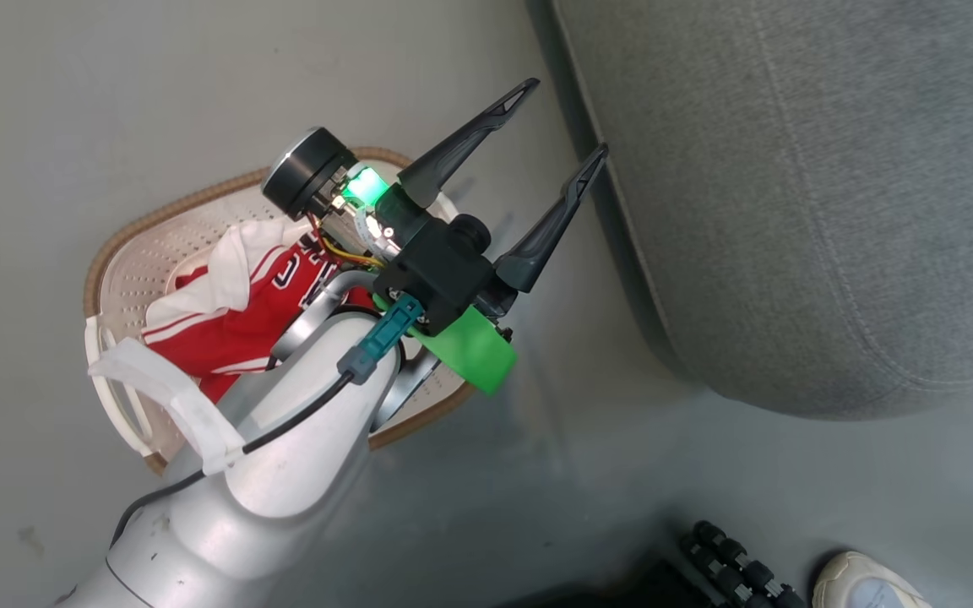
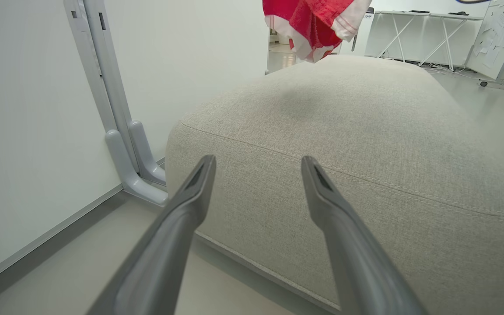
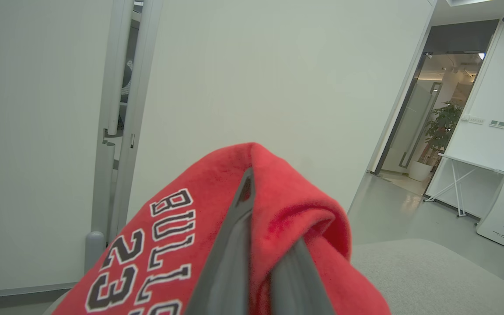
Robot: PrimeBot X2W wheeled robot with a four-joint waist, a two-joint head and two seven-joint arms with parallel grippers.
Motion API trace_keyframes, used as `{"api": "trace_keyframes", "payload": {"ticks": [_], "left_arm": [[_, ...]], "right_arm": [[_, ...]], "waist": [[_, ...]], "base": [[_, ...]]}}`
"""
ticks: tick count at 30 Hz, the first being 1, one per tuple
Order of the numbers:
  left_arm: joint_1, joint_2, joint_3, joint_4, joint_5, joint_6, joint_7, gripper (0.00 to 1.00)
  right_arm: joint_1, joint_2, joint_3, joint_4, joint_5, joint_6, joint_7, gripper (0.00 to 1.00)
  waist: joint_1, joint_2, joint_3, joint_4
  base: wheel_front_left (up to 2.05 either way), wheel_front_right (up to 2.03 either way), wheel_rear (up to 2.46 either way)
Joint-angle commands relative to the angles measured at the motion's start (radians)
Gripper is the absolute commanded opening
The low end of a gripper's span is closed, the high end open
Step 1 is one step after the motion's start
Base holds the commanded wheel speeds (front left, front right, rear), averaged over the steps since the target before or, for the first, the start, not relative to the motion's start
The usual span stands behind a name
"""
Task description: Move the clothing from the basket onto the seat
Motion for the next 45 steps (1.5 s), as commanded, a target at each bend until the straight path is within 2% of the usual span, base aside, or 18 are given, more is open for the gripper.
{"api": "trace_keyframes", "payload": {"ticks": [1, 5, 11, 18, 19, 20, 21, 28, 34, 45], "left_arm": [[-0.019, 0.0, 0.0, 0.0, 0.003, -0.001, 0.001, 1.0], [-0.028, -0.004, -0.002, 0.004, 0.001, 0.0, 0.0, 1.0], [-0.029, -0.001, -0.002, -0.002, 0.0, 0.003, 0.0, 1.0], [-0.024, -0.002, 0.011, -0.009, -0.006, 0.009, 0.0, 1.0], [-0.018, -0.003, 0.013, -0.01, -0.008, 0.009, 0.0, 1.0], [-0.014, -0.003, 0.014, -0.011, -0.008, 0.01, 0.0, 1.0], [-0.008, -0.004, 0.016, -0.01, -0.01, 0.011, 0.0, 1.0], [0.044, -0.017, 0.042, -0.021, -0.021, 0.026, 0.0, 1.0], [0.127, -0.021, 0.095, -0.03, -0.044, 0.048, 0.0, 1.0], [0.284, -0.018, 0.246, -0.054, -0.072, 0.08, 0.0, 1.0]], "right_arm": [[-0.014, -0.011, -0.002, 0.034, -0.002, -0.001, -0.002, 0.0], [-0.034, -0.025, 0.002, 0.163, -0.006, -0.001, -0.002, 0.0], [-0.006, -0.008, -0.017, 0.309, -0.015, -0.001, -0.002, 0.0], [0.024, -0.003, -0.017, 0.375, -0.024, -0.001, -0.002, 0.0], [0.031, -0.001, -0.015, 0.377, -0.025, -0.001, -0.002, 0.18], [0.033, 0.0, -0.012, 0.378, -0.027, -0.001, -0.002, 0.54], [0.038, 0.001, -0.005, 0.375, -0.032, -0.001, -0.002, 1.0], [0.158, 0.011, 0.003, 0.323, -0.039, -0.001, -0.002, 1.0], [0.322, 0.055, 0.006, 0.205, -0.049, -0.001, -0.002, 1.0], [0.537, 0.135, 0.143, -0.023, -0.021, -0.001, -0.002, 1.0]], "waist": [[-0.0001, -0.0001, 0.048, 0.034], [-0.0001, -0.0001, 0.066, 0.046], [-0.0001, -0.0001, 0.077, 0.059], [-0.0001, -0.0001, 0.067, 0.07], [-0.0001, -0.0001, 0.06, 0.07], [-0.0001, -0.0001, 0.054, 0.07], [-0.0001, -0.0001, 0.045, 0.07], [-0.0001, -0.0001, -0.056, 0.072], [-0.0001, -0.0001, -0.169, 0.069], [-0.0001, -0.0001, -0.323, 0.12]], "base": [[0.0, 0.0, 0.0], [0.0, 0.0, 0.0], [0.0, 0.0, 0.0], [0.0, 0.0, 0.0], [0.0, 0.0, 0.0], [0.0, 0.0, 0.0], [0.0, 0.0, 0.0], [0.0, 0.0, 0.0], [0.0, 0.0, 0.0], [0.0, 0.0, 0.0]]}}
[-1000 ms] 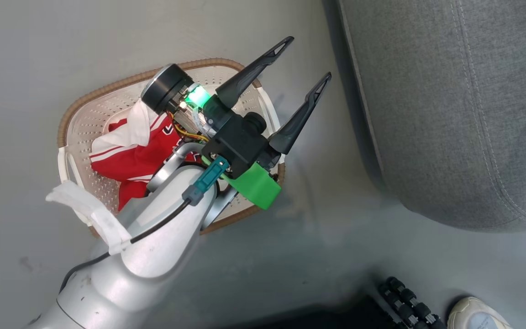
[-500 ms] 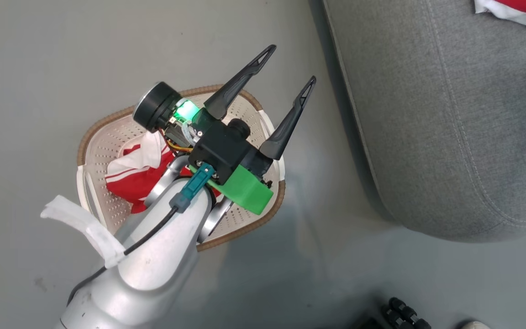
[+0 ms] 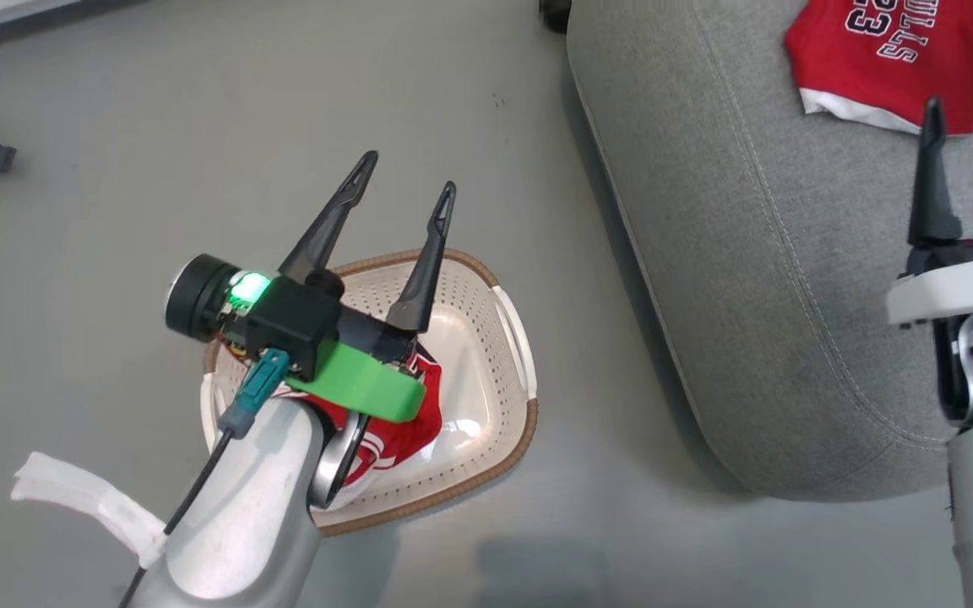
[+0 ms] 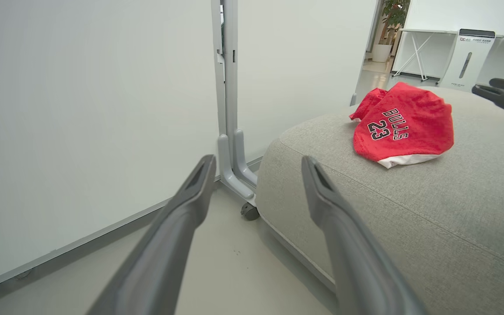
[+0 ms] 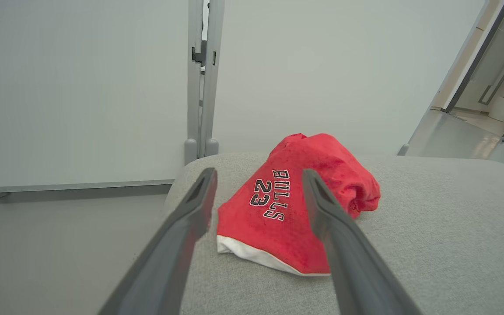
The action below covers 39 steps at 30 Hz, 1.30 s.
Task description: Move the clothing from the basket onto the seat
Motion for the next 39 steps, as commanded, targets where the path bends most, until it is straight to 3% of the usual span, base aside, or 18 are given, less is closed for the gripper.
{"api": "trace_keyframes", "payload": {"ticks": [1, 15, 27, 39], "left_arm": [[0.031, 0.004, 0.021, -0.006, -0.01, 0.006, 0.001, 1.0], [0.18, -0.032, 0.221, -0.021, -0.001, 0.009, 0.001, 1.0], [0.288, -0.058, 0.355, -0.052, 0.021, 0.002, 0.001, 1.0], [0.371, -0.068, 0.394, -0.065, 0.037, -0.013, 0.001, 1.0]], "right_arm": [[0.027, 0.008, 0.021, -0.017, 0.01, -0.001, -0.002, 1.0], [0.147, 0.091, 0.203, -0.112, 0.023, -0.001, -0.002, 1.0], [0.26, 0.103, 0.224, -0.163, 0.032, -0.001, -0.002, 1.0], [0.387, 0.103, 0.211, -0.186, 0.078, -0.001, -0.002, 1.0]], "waist": [[0.0, 0.0, -0.071, 0.04], [0.0, 0.0, -0.193, 0.148], [0.0, 0.0, -0.258, 0.199], [0.0, 0.0, -0.318, 0.219]], "base": [[0.0, 0.0, 0.0], [0.0, 0.0, 0.0], [0.0, 0.0, 0.0], [0.0, 0.0, 0.0]]}}
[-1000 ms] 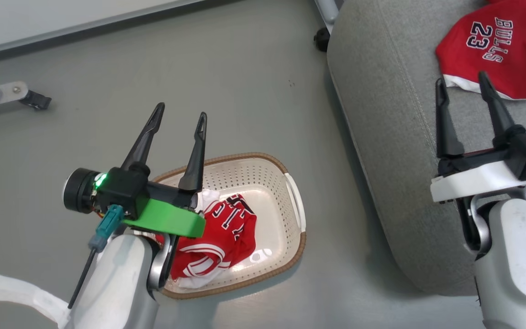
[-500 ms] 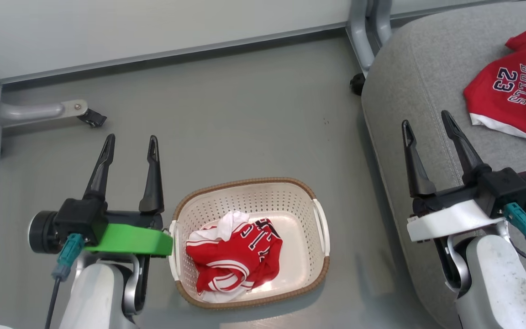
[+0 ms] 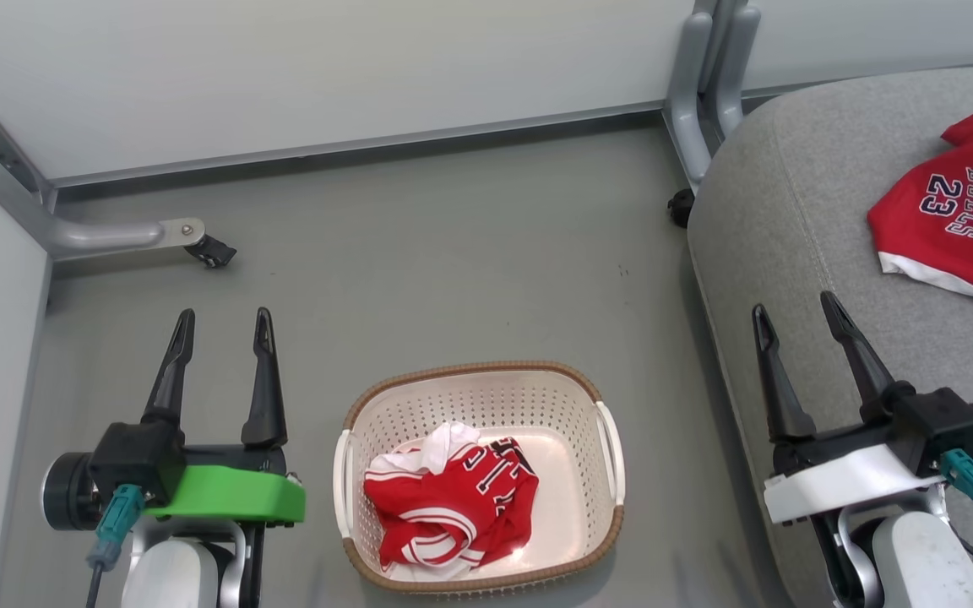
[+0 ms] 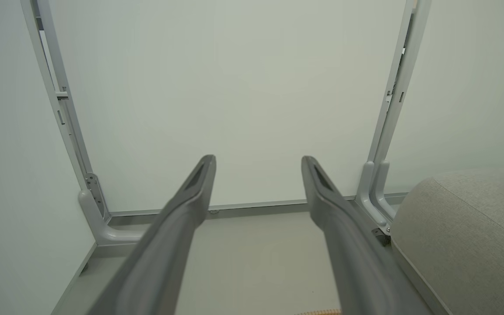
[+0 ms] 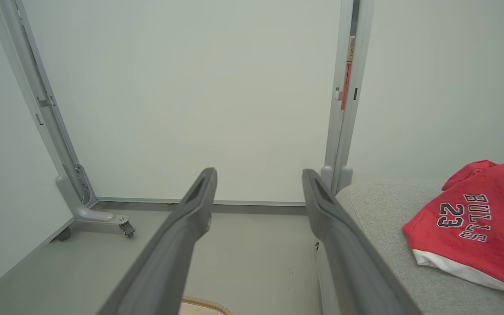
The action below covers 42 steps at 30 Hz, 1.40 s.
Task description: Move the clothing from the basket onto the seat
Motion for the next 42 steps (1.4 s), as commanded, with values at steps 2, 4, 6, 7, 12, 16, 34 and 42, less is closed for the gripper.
{"api": "trace_keyframes", "payload": {"ticks": [2, 4, 6, 7, 12, 16, 34, 42], "left_arm": [[0.021, -0.001, 0.004, -0.001, 0.009, -0.007, 0.001, 1.0], [0.026, -0.002, 0.005, 0.0, 0.01, -0.007, 0.001, 1.0], [0.032, -0.003, 0.005, 0.001, 0.013, -0.007, 0.001, 1.0], [0.034, -0.003, 0.005, 0.002, 0.013, -0.006, 0.001, 1.0], [0.045, -0.003, 0.012, -0.002, 0.017, 0.0, 0.001, 1.0], [0.055, -0.004, 0.017, -0.006, 0.017, 0.003, 0.001, 1.0], [0.049, -0.004, 0.009, -0.006, 0.005, 0.009, 0.001, 1.0], [0.042, -0.004, 0.004, 0.001, 0.009, 0.004, 0.001, 1.0]], "right_arm": [[0.029, -0.003, -0.003, -0.005, 0.009, -0.001, -0.002, 1.0], [0.042, -0.003, -0.001, -0.004, 0.014, -0.001, -0.002, 1.0], [0.053, -0.003, -0.001, -0.005, 0.016, -0.001, -0.002, 1.0], [0.057, -0.003, 0.0, -0.005, 0.016, -0.001, -0.002, 1.0], [0.078, -0.003, -0.009, -0.008, 0.027, -0.001, -0.002, 1.0], [0.088, -0.002, -0.013, -0.012, 0.029, -0.001, -0.002, 1.0], [0.092, -0.002, -0.018, -0.005, 0.039, -0.001, -0.002, 1.0], [0.085, -0.002, -0.015, -0.001, 0.036, -0.001, -0.002, 1.0]], "waist": [[0.0, 0.0, -0.017, 0.009], [0.0, 0.0, -0.024, 0.012], [0.0, 0.0, -0.031, 0.015], [0.0, 0.0, -0.033, 0.016], [0.0, 0.0, -0.044, 0.022], [0.0, 0.0, -0.046, 0.022], [0.0, 0.0, -0.038, 0.017], [0.0, 0.0, -0.035, 0.015]], "base": [[0.0, 0.0, 0.0], [0.0, 0.0, 0.0], [0.0, 0.0, 0.0], [0.0, 0.0, 0.0], [0.0, 0.0, 0.0], [0.0, 0.0, 0.0], [0.0, 0.0, 0.0], [0.0, 0.0, 0.0]]}}
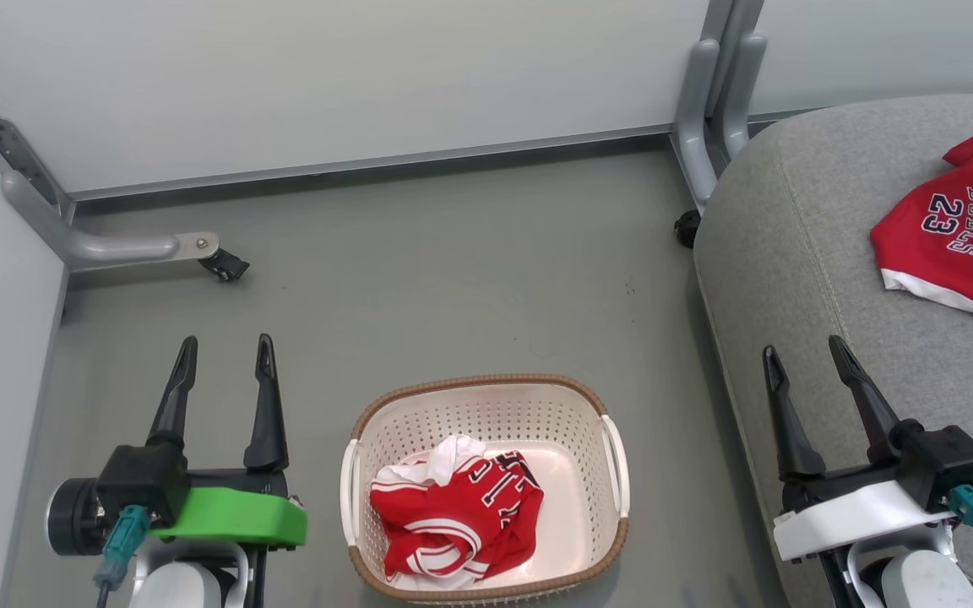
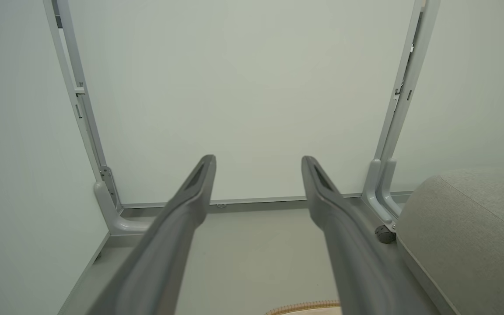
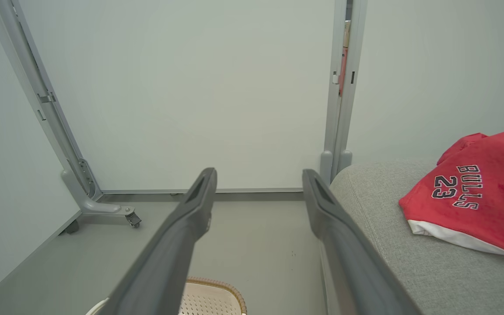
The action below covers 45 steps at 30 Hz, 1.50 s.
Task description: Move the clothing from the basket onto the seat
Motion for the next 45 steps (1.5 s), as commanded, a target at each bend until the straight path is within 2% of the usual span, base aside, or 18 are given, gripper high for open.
{"api": "trace_keyframes", "payload": {"ticks": [1, 10, 18, 27, 34, 39, 45], "left_arm": [[-0.008, -0.001, -0.002, 0.005, 0.007, -0.003, 0.001, 1.0], [-0.098, 0.001, -0.052, 0.064, 0.033, -0.041, 0.001, 1.0], [-0.254, 0.025, -0.127, 0.167, 0.065, -0.071, 0.001, 1.0], [-0.433, 0.073, -0.238, 0.333, 0.086, -0.079, 0.001, 1.0], [-0.569, 0.12, -0.373, 0.499, 0.064, -0.079, 0.001, 1.0], [-0.634, 0.143, -0.466, 0.623, 0.049, -0.079, 0.001, 1.0], [-0.709, 0.168, -0.622, 0.753, 0.023, -0.079, 0.001, 1.0]], "right_arm": [[-0.001, -0.003, 0.002, 0.002, 0.002, -0.001, -0.002, 1.0], [-0.046, -0.003, 0.01, -0.018, -0.01, -0.001, -0.002, 1.0], [-0.14, -0.003, 0.03, -0.051, -0.014, -0.001, -0.002, 1.0], [-0.26, -0.002, 0.054, -0.091, 0.007, -0.001, -0.002, 1.0], [-0.341, -0.002, 0.056, -0.122, 0.004, -0.001, -0.002, 1.0], [-0.379, -0.002, 0.062, -0.134, -0.005, -0.001, -0.002, 1.0], [-0.418, -0.002, 0.076, -0.142, -0.014, -0.001, -0.002, 1.0]], "waist": [[0.0, 0.0, 0.002, -0.002], [0.0, 0.0, 0.055, -0.039], [0.0, 0.0, 0.189, -0.115], [0.0, 0.0, 0.362, -0.201], [0.0, 0.0, 0.497, -0.237], [0.0, 0.0, 0.559, -0.243], [0.0, 0.0, 0.626, -0.247]], "base": [[0.0, 0.0, 0.0], [0.0, 0.0, 0.0], [0.0, 0.0, 0.0], [0.0, 0.0, 0.0], [0.0, 0.0, 0.0], [0.0, 0.0, 0.0], [0.0, 0.0, 0.0]]}}
